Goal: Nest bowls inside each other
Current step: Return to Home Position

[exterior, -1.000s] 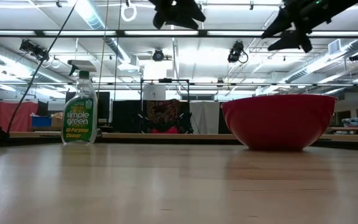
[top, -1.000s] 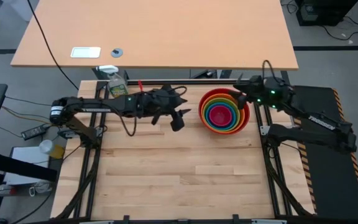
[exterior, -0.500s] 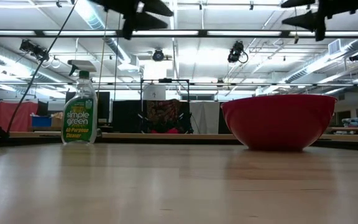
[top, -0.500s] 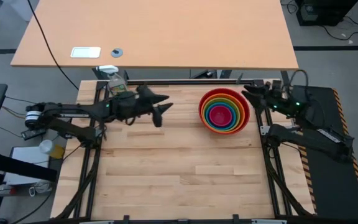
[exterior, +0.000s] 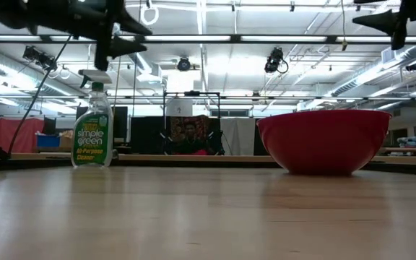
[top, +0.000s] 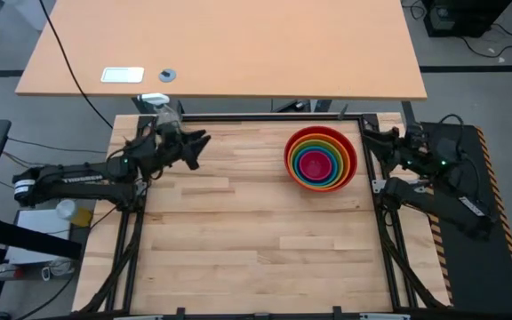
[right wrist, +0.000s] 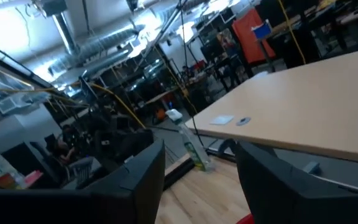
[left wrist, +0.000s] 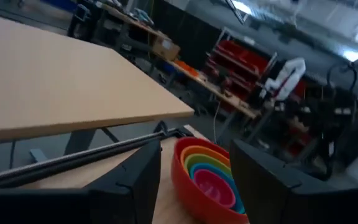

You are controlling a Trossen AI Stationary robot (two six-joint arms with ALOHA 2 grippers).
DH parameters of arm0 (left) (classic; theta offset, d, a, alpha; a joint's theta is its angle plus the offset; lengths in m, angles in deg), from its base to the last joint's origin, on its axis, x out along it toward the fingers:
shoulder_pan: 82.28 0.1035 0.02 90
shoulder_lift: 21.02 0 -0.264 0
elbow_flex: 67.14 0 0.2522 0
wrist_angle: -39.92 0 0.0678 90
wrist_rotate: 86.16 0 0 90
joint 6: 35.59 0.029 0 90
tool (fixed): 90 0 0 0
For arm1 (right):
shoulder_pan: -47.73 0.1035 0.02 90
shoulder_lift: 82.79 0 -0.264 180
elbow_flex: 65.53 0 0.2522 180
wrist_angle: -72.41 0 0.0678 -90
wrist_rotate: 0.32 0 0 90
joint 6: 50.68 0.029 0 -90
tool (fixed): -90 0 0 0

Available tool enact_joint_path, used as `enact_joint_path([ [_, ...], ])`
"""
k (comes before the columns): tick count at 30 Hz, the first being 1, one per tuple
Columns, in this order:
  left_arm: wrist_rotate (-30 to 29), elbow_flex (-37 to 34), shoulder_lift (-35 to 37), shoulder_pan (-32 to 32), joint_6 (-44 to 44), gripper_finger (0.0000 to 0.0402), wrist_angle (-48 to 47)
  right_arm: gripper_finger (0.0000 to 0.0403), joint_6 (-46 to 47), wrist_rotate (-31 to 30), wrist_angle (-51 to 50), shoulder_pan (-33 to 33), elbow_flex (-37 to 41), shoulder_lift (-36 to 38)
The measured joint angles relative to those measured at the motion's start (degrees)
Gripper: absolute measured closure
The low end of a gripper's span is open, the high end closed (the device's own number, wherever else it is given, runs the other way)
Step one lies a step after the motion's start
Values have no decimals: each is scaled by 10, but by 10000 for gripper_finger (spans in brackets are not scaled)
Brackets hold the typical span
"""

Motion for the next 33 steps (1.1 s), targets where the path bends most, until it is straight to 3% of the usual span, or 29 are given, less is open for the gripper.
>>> enact_joint_path([
  [9, 0, -128, 90, 10, -81, 210, 120, 245, 27, 15, -25, 0, 22, 50],
  [15, 0, -167, 149, 10, -99, 210, 128, 263, 29, 27, -18, 0, 19, 53],
  [33, -46, -169, 362, 10, -86, 210, -118, 281, 30, 55, -5, 0, 19, 52],
])
